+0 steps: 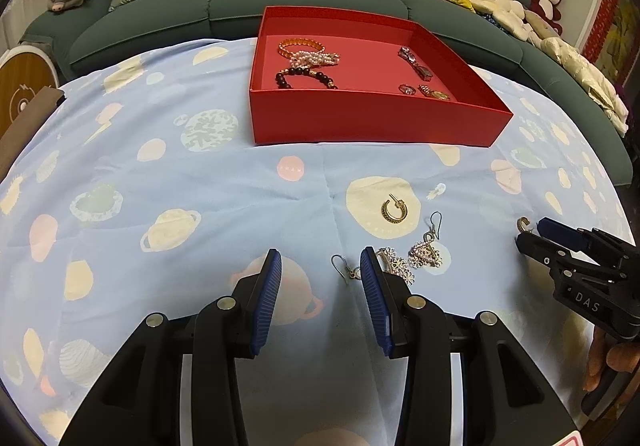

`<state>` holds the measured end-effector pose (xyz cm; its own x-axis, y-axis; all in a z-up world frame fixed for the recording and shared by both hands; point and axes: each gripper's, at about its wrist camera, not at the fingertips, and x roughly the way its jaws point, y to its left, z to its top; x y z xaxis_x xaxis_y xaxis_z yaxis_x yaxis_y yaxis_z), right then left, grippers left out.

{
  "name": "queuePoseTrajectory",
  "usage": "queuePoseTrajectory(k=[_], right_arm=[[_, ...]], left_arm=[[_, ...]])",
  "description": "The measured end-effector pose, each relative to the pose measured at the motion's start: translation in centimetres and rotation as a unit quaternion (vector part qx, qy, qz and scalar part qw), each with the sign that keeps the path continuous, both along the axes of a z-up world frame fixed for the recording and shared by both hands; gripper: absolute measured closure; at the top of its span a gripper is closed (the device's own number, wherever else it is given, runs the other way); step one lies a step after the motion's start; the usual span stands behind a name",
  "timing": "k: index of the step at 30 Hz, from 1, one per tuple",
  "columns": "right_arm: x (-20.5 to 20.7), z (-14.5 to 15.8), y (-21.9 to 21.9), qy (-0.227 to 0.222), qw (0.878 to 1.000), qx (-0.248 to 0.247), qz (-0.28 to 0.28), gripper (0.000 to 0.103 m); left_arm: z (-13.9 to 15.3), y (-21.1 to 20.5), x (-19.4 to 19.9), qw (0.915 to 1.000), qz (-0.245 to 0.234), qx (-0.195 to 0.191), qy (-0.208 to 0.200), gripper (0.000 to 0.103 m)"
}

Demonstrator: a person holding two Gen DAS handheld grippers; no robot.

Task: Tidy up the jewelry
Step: 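Withdraw both tools from the red box back over the earrings on the cloth, then grasp the gold hoop earring with the right tool while the left tool grasps another gold hoop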

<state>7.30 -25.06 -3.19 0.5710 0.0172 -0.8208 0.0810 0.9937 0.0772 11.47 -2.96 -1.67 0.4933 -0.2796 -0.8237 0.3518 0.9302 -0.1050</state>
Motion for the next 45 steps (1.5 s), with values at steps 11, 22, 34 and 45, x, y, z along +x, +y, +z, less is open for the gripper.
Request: queuePoseTrajectory(k=[11,22,34,45], right_arm=[[0.2,-0.1,-0.1,-0.013,1.000,0.000,0.009,0.069],[0.6,-0.1,0.3,-0.020,1.000,-0.013,0.021,0.086],[0.3,0.3,0.2,-0.021,1.000,0.004,0.017,0.086],[0.3,0.3,-0.7,-0.018,1.000,0.016,0.007,0.086]], left_arm=[[0.1,-0.8,0.3,1.0000,-0.002,-0.004,-0.001,0.063],[-0.1,-2.1,1.3,0.9997,-0.006,-0.021,0.006,0.063],[-0.6,-5.2,2.3,0.9995,-0.024,-0.020,0.005,0.063],[-1.4,-6.3,2.7,0.9993,-0.026,0.004,-0.025,0.088]])
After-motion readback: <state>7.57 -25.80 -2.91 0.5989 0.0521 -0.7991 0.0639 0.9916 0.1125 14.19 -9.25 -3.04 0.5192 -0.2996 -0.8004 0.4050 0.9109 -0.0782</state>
